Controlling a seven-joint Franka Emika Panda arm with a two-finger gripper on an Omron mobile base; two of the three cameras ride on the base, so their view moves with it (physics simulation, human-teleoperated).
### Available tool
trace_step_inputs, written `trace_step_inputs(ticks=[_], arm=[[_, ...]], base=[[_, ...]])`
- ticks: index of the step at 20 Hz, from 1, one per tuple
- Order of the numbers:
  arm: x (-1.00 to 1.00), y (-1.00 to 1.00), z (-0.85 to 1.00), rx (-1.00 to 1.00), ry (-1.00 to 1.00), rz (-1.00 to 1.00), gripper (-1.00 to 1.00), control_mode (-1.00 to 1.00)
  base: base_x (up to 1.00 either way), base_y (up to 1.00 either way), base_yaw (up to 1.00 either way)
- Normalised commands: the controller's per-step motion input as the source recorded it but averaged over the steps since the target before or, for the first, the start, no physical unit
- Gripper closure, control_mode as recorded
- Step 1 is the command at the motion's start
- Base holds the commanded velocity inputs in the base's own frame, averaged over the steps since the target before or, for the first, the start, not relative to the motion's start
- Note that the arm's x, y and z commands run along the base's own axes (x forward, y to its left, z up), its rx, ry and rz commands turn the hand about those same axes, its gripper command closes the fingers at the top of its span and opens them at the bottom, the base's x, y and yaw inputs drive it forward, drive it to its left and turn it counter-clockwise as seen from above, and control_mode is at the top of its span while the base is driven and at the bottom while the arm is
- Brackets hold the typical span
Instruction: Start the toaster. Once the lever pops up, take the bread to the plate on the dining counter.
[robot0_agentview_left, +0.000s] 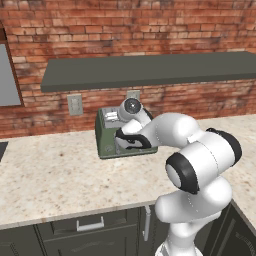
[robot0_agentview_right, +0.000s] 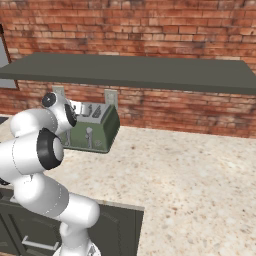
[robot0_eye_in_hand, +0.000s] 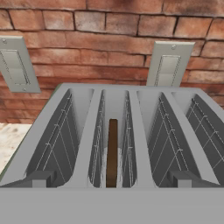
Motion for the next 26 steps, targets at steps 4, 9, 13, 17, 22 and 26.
trace_step_inputs(ticks=[4,9,13,17,22,26], arm=[[0.00,0.00,0.00,0.00,0.00,0.00,-1.00,-1.00],[0.00,0.00,0.00,0.00,0.00,0.00,-1.00,-1.00],[0.00,0.00,0.00,0.00,0.00,0.00,-1.00,-1.00],[0.00,0.00,0.00,0.00,0.00,0.00,-1.00,-1.00],[0.00,0.00,0.00,0.00,0.00,0.00,-1.00,-1.00],[0.00,0.00,0.00,0.00,0.00,0.00,-1.00,-1.00]], base=[[0.00,0.00,0.00],[0.00,0.00,0.00],[0.00,0.00,0.00],[0.00,0.00,0.00],[0.00,0.00,0.00],[0.00,0.00,0.00]])
